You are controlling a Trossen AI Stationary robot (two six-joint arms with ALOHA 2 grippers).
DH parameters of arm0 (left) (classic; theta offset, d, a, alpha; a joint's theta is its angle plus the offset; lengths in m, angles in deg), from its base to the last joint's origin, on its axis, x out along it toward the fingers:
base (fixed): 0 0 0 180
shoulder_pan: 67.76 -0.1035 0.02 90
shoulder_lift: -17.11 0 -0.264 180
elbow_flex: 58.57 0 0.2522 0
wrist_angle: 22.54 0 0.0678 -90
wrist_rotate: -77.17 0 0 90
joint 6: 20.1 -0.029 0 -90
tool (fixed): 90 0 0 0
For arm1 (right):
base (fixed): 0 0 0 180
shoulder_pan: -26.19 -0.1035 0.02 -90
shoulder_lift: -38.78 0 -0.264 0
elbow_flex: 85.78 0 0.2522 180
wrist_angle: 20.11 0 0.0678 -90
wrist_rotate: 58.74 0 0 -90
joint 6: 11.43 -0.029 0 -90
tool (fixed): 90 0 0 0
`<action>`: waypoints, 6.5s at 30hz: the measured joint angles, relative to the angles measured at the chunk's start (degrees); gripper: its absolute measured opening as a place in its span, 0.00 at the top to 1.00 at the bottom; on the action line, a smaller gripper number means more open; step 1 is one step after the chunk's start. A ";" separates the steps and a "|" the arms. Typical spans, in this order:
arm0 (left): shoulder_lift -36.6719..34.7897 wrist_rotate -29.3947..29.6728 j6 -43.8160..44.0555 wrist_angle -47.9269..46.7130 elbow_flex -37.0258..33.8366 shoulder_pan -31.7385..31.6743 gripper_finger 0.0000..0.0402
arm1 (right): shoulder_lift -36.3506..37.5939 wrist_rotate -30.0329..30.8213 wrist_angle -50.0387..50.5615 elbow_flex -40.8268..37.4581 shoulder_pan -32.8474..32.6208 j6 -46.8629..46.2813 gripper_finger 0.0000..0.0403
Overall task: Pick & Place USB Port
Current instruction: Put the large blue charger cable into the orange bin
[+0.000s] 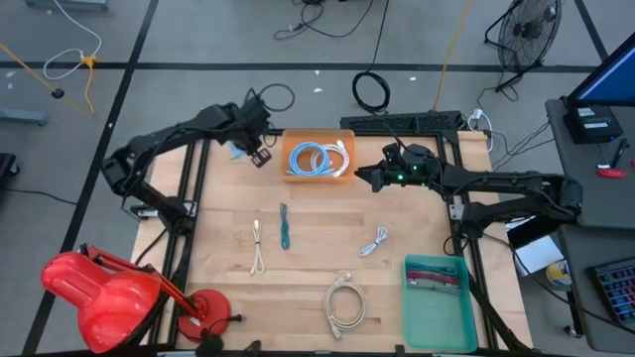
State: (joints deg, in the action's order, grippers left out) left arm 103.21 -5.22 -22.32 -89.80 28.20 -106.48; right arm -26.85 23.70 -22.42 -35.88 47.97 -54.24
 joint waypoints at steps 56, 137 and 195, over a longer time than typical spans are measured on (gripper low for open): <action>31.94 -18.07 1.32 11.24 36.81 13.90 0.96 | 0.00 0.41 -11.37 -0.02 -0.02 -9.01 0.65; 37.58 -26.94 41.16 3.04 41.80 8.87 0.96 | 0.15 -0.71 -10.70 -0.02 -0.50 -7.47 0.65; 43.50 -29.33 47.37 22.56 32.09 9.18 0.92 | 0.17 -3.06 -13.73 -0.02 -0.50 -8.59 0.65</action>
State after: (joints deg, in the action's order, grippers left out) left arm 146.71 -34.55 25.04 -67.24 60.29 -97.30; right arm -26.67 20.64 -36.15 -35.90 47.47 -62.82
